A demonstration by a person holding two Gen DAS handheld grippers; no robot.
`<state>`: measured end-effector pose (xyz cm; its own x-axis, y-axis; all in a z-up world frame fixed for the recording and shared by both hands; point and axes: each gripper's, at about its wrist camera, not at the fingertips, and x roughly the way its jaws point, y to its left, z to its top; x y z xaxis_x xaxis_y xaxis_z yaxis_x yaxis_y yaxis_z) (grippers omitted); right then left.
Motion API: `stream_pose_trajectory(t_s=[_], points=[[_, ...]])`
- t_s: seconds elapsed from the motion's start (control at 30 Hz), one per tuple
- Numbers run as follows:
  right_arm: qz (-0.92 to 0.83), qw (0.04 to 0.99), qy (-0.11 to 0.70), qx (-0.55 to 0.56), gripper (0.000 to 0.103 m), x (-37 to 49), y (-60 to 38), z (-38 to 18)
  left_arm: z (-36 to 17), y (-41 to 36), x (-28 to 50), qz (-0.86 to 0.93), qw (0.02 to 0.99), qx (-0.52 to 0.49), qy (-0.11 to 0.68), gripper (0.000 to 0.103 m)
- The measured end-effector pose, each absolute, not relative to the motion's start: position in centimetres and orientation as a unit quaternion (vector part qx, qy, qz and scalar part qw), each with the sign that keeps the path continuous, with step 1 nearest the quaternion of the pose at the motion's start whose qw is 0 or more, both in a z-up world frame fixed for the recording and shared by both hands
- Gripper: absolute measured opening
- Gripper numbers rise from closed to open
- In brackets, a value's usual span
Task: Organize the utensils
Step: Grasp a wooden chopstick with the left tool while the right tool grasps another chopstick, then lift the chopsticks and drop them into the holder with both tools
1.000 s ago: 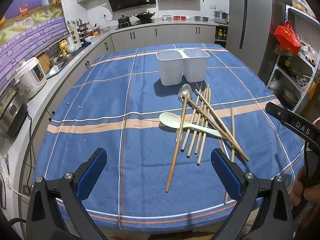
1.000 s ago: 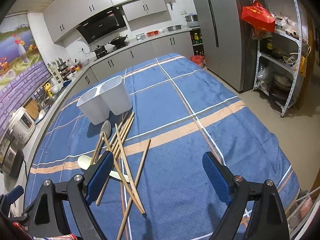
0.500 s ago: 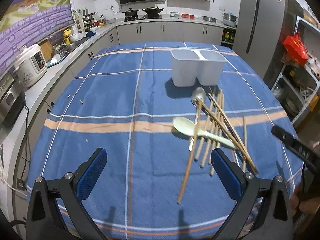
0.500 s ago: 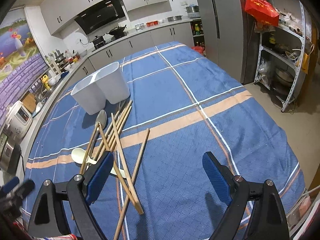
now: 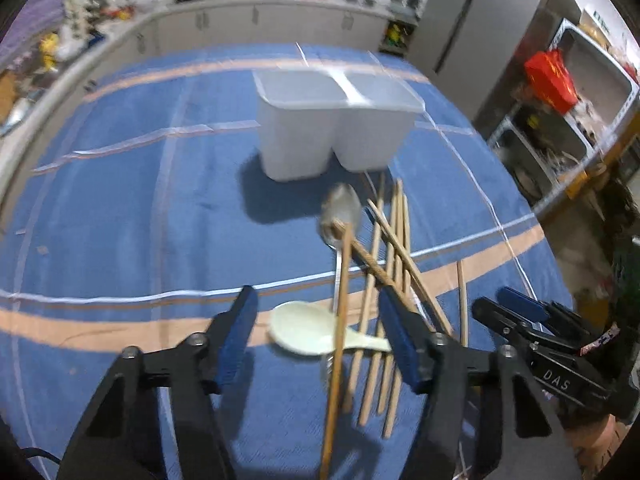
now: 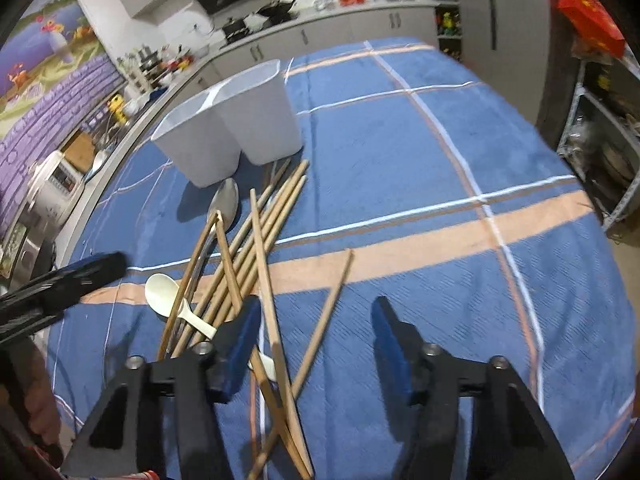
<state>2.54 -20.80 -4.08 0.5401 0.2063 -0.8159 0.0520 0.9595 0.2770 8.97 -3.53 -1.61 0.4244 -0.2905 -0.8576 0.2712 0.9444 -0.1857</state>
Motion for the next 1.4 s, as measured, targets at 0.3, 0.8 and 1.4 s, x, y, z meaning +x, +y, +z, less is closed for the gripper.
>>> stream_pose_trajectory(t_s=[0.3,0.8,1.4], points=[[0.133,0.834,0.524,0.108,0.024,7.5,-18.0,-6.3,-6.0,-6.5,12.6,-0.210,0.798,0.013,0.565,0.021],[0.122,0.818,0.562,-0.007,0.015,9.9,-14.3,-6.9,-6.5,-6.6,13.8,-0.222,0.791,0.003,0.570,0.011],[0.125,0.815,0.565,0.008,0.007,10.1,-13.4,-6.9,-6.9,-5.0,12.5,-0.250,0.787,-0.007,0.565,0.005]])
